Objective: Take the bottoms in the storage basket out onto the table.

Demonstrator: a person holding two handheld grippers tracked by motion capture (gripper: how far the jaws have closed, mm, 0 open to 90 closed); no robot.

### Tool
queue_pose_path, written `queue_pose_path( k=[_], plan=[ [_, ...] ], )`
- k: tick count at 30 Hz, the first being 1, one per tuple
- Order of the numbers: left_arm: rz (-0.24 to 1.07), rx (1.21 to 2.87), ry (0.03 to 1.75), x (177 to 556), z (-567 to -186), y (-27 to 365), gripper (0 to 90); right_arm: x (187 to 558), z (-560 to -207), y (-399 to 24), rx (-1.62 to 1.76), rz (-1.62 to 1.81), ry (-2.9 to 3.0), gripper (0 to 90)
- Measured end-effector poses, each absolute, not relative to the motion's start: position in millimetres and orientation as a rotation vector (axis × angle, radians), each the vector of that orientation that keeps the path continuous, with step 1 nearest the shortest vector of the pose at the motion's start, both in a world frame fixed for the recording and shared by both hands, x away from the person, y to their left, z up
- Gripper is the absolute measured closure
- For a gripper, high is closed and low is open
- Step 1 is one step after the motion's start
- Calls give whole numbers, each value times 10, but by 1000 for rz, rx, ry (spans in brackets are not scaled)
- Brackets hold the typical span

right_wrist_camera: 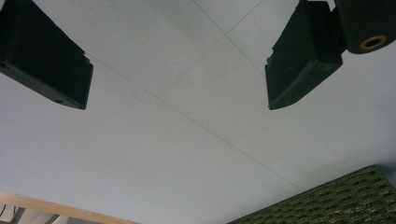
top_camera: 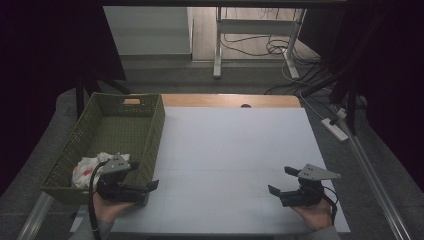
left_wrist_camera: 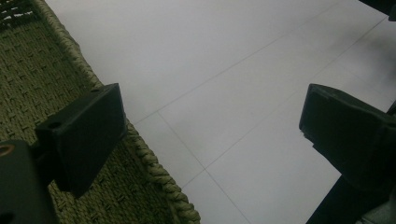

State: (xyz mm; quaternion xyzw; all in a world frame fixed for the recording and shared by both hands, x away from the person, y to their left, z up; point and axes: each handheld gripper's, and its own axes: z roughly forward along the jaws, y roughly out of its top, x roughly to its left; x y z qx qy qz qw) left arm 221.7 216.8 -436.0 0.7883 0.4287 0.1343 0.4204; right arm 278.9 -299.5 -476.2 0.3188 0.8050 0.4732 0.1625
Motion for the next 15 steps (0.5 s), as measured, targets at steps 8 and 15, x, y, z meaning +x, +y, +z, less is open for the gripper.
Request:
queue_pose_path(
  k=[8, 15],
  plan=[
    [352, 1972, 1082, 2206, -4324, 2196, 66, 2796, -4775, -2983, 910, 1358, 2326, 87],
    [365, 1971, 1105, 2222, -4312, 2172, 67, 2778, -4759, -2952, 891, 1337, 2325, 87]
  ],
)
